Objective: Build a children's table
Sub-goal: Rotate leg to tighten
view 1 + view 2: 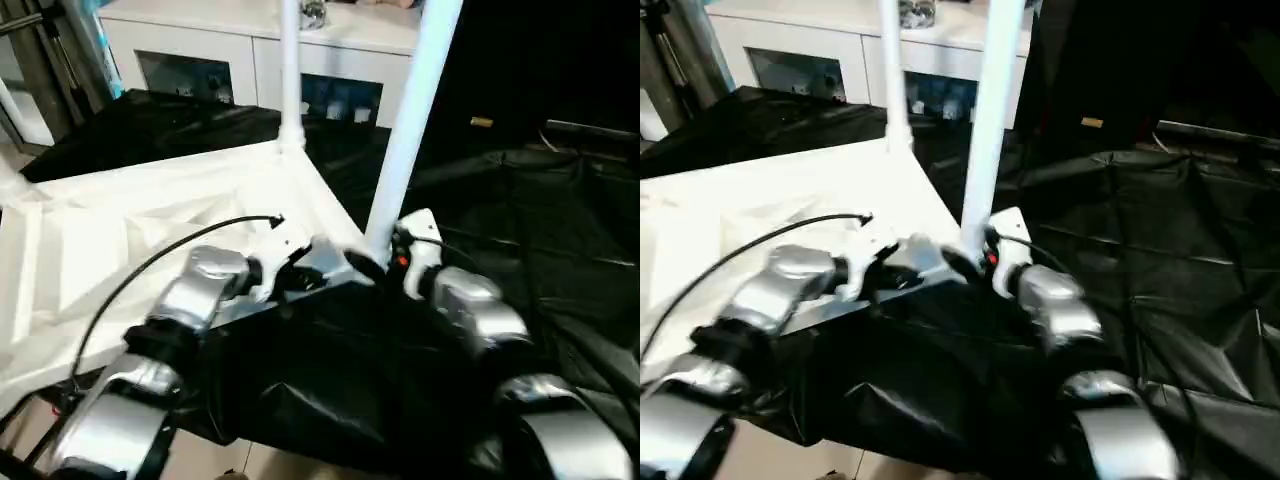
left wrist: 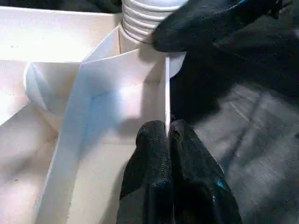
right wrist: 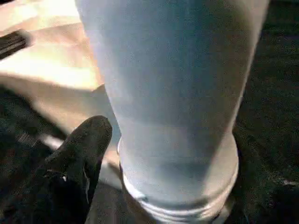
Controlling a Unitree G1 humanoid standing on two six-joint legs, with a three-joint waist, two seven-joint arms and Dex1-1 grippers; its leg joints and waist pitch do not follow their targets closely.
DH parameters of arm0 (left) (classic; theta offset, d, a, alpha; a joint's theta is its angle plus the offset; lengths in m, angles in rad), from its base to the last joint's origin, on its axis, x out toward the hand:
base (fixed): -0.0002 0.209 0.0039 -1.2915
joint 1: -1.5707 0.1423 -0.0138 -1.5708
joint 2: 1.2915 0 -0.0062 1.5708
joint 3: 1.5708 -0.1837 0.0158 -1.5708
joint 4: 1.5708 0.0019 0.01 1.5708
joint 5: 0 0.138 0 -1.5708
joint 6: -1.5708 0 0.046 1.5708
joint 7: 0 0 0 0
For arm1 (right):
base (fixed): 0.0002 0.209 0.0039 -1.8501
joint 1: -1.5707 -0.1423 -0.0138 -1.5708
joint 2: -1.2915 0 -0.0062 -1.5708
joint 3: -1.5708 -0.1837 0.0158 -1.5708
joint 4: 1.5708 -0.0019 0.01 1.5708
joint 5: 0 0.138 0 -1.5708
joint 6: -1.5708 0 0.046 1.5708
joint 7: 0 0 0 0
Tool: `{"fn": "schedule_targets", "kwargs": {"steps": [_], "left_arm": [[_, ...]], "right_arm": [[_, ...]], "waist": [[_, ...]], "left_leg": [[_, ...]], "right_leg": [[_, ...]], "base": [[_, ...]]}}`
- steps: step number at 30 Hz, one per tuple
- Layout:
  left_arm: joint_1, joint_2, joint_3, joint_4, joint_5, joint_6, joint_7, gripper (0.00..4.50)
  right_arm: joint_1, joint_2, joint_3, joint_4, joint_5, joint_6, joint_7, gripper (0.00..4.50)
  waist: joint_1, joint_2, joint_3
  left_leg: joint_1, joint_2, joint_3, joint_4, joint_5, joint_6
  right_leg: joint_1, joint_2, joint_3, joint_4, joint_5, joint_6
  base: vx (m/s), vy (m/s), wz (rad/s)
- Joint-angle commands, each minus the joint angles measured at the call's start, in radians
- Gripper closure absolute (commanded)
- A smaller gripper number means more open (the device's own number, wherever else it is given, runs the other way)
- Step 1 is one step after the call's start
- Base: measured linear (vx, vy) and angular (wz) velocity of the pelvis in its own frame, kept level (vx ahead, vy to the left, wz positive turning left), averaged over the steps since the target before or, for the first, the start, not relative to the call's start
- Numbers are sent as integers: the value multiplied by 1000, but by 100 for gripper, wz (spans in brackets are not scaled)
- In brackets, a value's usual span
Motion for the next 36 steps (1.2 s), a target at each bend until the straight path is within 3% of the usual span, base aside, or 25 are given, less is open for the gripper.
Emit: {"fn": "schedule_targets", "kwargs": {"steps": [1,5,11,16,21,24,26,27,33,36], "left_arm": [[7,-19,-27,-30,-32,-22,-46,450],[24,24,-39,-56,-47,-40,-143,450],[46,67,-53,-110,-75,-18,-254,450],[44,73,-48,-99,-66,-24,-252,450],[43,63,-37,-101,-71,-19,-221,450],[23,34,-18,-65,-49,-11,-123,450],[-11,-8,7,-11,-27,2,3,450],[-11,-8,7,-11,-27,2,3,450],[-71,-116,27,56,-1,51,214,450],[-82,-144,29,69,4,51,251,450]], "right_arm": [[24,11,83,-53,12,16,145,65],[60,-54,120,-130,20,49,285,65],[80,-86,153,-173,12,68,362,125],[91,-90,162,-199,9,86,380,164],[99,-79,157,-210,23,107,369,172],[83,-40,122,-154,10,80,252,173],[42,13,78,-56,-19,73,50,174],[42,13,78,-56,-19,73,50,174],[-39,144,1,108,-30,82,-344,175],[-56,178,-16,137,-30,72,-406,175]], "waist": [[3,4,-64],[14,5,-61],[16,6,-58],[18,4,-59],[19,3,-60],[17,4,-59],[10,3,-54],[6,2,-53],[-5,5,-54],[-4,4,-57]], "left_leg": [[0,21,6,-59,-194,66],[1,24,6,-61,-214,65],[4,26,6,-65,-256,42],[4,26,5,-66,-246,35],[2,24,5,-64,-229,37],[4,24,4,-66,-244,27],[7,19,2,-68,-280,5],[8,18,-1,-70,-298,-5],[10,16,-2,-71,-316,-16],[8,16,-1,-70,-297,-11]], "right_leg": [[57,-44,37,-59,-136,-251],[56,-46,37,-62,-169,-250],[50,-48,38,-69,-254,-231],[50,-49,39,-68,-249,-226],[51,-48,38,-66,-228,-228],[48,-52,40,-70,-261,-219],[44,-53,40,-79,-345,-200],[43,-53,37,-85,-398,-181],[38,-51,39,-90,-414,-162],[40,-51,39,-87,-372,-169]], "base": [[0,0,0],[0,0,0],[0,0,0],[0,0,0],[0,0,0],[0,0,0],[0,0,0],[0,0,0],[0,0,0],[0,0,0]]}}
